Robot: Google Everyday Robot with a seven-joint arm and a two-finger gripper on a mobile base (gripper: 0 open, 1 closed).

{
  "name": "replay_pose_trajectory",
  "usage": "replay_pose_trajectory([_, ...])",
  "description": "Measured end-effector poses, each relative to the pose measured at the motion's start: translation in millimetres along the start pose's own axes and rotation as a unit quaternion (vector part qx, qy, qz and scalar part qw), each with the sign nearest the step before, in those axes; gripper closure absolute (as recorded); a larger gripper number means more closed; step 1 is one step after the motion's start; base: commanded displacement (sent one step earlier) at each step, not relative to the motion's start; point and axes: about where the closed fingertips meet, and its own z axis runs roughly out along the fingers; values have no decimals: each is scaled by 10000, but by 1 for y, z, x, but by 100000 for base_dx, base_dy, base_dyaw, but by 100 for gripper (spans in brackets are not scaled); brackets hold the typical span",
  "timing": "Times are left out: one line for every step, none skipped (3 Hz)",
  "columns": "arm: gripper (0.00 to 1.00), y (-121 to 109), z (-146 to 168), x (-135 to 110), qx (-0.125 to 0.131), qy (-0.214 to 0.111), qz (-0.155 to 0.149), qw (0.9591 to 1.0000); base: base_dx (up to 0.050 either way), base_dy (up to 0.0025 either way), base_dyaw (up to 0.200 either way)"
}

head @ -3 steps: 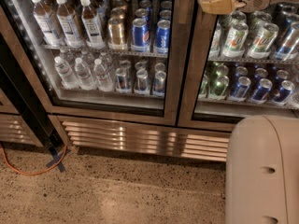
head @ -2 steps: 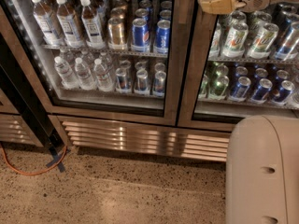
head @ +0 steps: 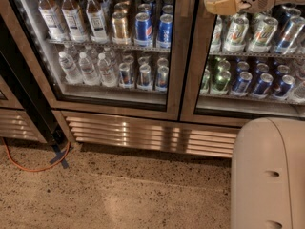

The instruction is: Open right fridge door

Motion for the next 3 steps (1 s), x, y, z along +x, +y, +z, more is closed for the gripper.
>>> replay_pose_trajectory([100, 0, 0, 0, 0, 0, 0, 10000, 0, 0, 0])
replay_pose_trajectory([100, -7, 0, 2, 0, 0, 0, 10000, 0, 0, 0])
replay_pose_trajectory([100, 0, -3, 1, 5, -2, 1, 10000, 0, 0, 0])
